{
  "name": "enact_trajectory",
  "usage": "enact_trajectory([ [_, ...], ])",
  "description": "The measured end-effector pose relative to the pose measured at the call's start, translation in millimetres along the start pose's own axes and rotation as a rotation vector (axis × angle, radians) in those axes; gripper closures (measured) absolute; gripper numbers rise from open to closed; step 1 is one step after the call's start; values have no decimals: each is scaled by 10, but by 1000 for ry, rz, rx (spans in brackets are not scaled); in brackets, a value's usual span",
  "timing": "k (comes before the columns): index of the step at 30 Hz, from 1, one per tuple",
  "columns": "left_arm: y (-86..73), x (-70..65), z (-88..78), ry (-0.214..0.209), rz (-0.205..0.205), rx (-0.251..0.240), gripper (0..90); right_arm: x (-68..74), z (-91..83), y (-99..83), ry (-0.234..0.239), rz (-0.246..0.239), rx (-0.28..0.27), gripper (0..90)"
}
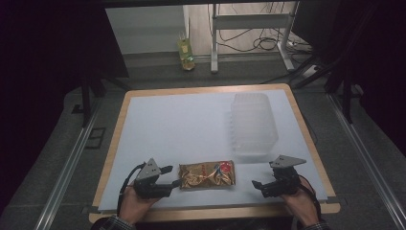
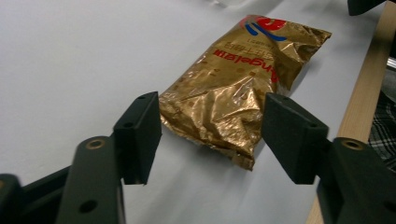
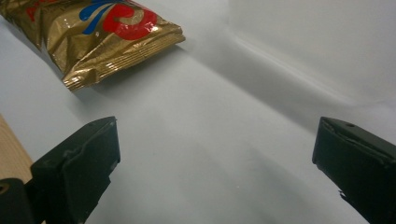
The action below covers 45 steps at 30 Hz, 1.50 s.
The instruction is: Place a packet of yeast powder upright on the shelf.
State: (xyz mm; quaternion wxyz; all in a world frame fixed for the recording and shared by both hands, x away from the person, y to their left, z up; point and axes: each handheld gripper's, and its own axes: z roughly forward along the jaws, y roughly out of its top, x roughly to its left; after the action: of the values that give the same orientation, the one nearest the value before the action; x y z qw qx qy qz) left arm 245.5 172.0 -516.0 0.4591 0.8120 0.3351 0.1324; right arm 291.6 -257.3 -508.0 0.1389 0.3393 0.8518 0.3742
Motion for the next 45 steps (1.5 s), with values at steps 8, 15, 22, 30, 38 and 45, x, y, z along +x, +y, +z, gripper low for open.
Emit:
enact_trajectory([
  [8,47,-44,154,-19,3,19,676,10,33,-4,2,-18,28,10],
  [15,99,-91,341,-17,36,43,895,26,65,-3,13,-16,41,10],
  [22,95,-113,482,-19,48,67,896,46,88,1,19,-29,52,10],
  [30,48,-97,451,1,74,87,899,77,62,17,28,-50,56,10],
  [38,-49,-9,375,19,47,111,899,131,76,34,65,-61,79,10],
  [45,-109,26,389,41,41,159,898,220,122,62,103,-56,89,9],
])
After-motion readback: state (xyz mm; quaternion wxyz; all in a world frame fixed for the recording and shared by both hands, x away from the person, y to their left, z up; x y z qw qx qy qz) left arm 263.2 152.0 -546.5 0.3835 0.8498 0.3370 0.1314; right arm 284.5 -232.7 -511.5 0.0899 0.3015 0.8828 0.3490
